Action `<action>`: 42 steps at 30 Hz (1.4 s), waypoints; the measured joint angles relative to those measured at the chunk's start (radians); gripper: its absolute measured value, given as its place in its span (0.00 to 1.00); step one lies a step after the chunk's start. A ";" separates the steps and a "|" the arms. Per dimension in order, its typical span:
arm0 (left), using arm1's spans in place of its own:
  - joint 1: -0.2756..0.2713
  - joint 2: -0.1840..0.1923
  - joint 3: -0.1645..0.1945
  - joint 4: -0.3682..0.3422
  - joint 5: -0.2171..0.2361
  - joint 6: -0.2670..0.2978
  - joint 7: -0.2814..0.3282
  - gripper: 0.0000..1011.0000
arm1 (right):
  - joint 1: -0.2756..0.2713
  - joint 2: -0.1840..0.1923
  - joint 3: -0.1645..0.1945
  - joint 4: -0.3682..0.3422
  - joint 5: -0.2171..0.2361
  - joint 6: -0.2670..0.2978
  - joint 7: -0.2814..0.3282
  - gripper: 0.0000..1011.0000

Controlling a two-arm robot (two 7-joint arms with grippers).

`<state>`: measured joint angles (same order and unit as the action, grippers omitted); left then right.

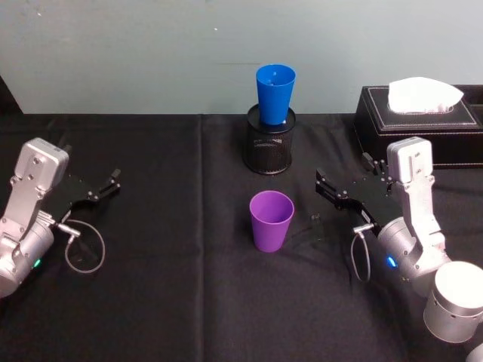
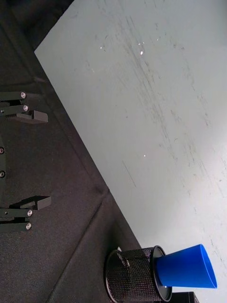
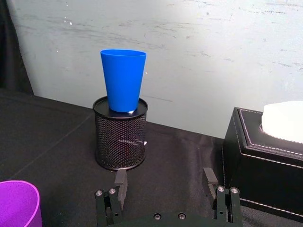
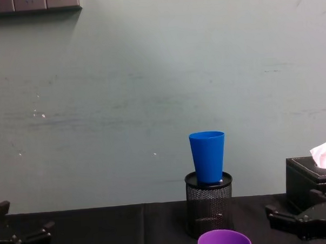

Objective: Pick up one cup with a gripper and tap it against the other cup.

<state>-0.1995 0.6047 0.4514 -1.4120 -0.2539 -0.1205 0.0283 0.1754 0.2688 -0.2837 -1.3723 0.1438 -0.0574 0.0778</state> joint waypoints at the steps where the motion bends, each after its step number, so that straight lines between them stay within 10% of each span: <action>1: 0.000 0.000 0.000 0.000 0.000 0.000 0.000 0.99 | 0.000 0.000 0.000 0.000 0.000 0.000 0.000 0.99; 42: 0.000 0.000 0.000 0.000 0.000 0.000 0.000 0.99 | 0.000 0.002 -0.004 -0.003 0.000 0.001 -0.004 0.99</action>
<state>-0.1996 0.6047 0.4514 -1.4120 -0.2539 -0.1205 0.0283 0.1753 0.2707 -0.2875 -1.3758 0.1441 -0.0561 0.0740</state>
